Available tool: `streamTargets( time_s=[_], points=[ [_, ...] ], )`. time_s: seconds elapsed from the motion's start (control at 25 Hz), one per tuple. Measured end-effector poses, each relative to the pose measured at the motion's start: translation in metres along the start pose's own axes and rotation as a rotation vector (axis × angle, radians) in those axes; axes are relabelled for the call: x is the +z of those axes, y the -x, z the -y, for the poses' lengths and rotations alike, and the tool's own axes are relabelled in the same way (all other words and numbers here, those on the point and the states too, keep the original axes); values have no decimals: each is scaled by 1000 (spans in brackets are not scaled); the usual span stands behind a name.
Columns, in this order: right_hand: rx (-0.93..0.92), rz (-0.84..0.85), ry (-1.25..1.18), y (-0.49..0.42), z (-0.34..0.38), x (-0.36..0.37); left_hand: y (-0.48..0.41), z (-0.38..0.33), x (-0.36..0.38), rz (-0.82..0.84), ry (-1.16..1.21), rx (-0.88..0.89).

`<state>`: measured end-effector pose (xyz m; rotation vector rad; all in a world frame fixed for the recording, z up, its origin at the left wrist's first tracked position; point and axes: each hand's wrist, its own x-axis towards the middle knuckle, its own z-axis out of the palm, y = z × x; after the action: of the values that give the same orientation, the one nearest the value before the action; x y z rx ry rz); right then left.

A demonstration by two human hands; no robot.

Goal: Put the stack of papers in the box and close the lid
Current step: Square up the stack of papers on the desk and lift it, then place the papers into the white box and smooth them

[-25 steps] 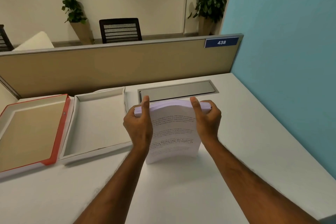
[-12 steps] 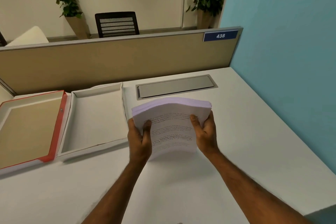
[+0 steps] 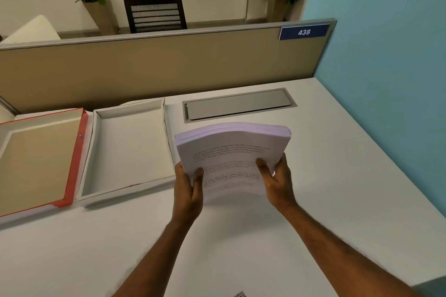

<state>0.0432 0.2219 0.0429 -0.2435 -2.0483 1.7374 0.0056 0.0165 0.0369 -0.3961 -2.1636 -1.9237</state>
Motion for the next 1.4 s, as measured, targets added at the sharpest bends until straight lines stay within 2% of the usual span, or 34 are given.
streamTargets(
  time_s=[0.2,0.32,0.52,0.68,0.92,1.4],
  points=[
    [143,32,100,-5,-36,5,0,36,0,27,-175,-90],
    [184,39,211,-26,-30,16,-24,38,-4,-18,-363,-72],
    [170,64,348,-52,-8,47,-61,37,-32,-70,-450,-132],
    [170,121,419,-63,3,88,-78,43,-70,-99,-547,-275],
    [246,303,476,-68,6,167,-86,64,-138,-123,-654,-458],
    [382,423,501,-104,-2,309,-145,109,-242,-163,-697,-551]
  ],
)
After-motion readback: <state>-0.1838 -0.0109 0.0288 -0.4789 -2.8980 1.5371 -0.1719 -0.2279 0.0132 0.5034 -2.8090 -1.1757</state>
